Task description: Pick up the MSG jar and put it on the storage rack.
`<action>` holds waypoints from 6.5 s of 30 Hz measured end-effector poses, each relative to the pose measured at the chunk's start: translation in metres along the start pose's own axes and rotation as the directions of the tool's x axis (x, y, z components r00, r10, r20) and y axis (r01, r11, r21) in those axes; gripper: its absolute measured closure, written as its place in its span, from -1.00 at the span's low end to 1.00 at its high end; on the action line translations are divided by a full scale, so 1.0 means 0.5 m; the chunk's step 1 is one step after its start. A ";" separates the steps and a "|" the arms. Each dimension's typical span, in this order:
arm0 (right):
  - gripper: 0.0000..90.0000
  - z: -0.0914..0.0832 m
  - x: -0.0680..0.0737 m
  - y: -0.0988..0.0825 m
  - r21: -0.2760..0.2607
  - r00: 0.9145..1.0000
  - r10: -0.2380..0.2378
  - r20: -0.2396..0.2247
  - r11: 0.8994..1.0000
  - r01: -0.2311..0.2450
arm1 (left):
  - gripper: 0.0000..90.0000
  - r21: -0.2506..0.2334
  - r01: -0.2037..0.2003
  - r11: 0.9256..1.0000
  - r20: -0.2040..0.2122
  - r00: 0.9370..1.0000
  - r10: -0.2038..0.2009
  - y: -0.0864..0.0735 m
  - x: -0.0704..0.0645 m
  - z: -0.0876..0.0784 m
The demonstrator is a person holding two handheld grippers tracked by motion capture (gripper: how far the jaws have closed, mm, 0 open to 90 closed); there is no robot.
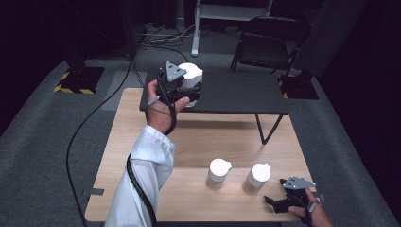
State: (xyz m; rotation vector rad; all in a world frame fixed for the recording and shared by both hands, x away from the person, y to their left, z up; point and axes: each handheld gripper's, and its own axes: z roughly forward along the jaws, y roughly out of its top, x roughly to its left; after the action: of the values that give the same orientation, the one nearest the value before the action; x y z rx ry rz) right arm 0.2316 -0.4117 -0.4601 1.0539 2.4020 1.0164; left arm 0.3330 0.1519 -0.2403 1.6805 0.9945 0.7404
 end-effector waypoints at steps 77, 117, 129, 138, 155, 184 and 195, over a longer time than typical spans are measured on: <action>-1.00 0.000 0.000 0.000 0.000 1.000 0.000 -0.001 1.000 0.000 | -0.97 0.021 0.011 1.000 -0.134 0.991 -0.008 -0.039 -0.013 0.088; -1.00 0.000 0.000 0.000 0.000 1.000 0.000 0.001 1.000 0.000 | -0.99 -0.059 -0.231 0.971 -0.131 0.966 0.222 -0.117 -0.061 -0.025; -1.00 0.000 0.000 0.000 0.000 1.000 0.000 0.001 1.000 0.000 | -0.99 -0.061 -0.280 0.958 -0.083 0.958 0.275 -0.170 -0.068 -0.065; -1.00 -0.002 0.000 -0.001 0.001 1.000 -0.005 -0.003 1.000 0.005 | -0.99 -0.017 -0.309 0.951 -0.059 0.950 0.308 -0.214 -0.072 -0.079; -1.00 -0.001 0.000 -0.001 0.001 1.000 -0.003 -0.001 1.000 0.003 | -0.99 0.081 -0.345 0.935 -0.013 0.938 0.347 -0.321 -0.079 -0.101; -1.00 -0.001 0.000 -0.001 0.001 1.000 -0.003 -0.001 1.000 0.003 | -0.98 0.270 -0.410 0.871 0.056 0.910 0.411 -0.424 -0.083 -0.092; -1.00 -0.001 0.000 -0.001 0.001 1.000 -0.003 -0.001 1.000 0.003 | -0.98 0.327 -0.403 0.855 0.084 0.913 0.398 -0.446 -0.071 -0.095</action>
State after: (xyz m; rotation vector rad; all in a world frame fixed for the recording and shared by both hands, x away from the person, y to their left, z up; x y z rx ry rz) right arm 0.2310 -0.4123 -0.4600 1.0504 2.4043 1.0151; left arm 0.2172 0.1769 -0.4382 2.2348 0.7972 0.8606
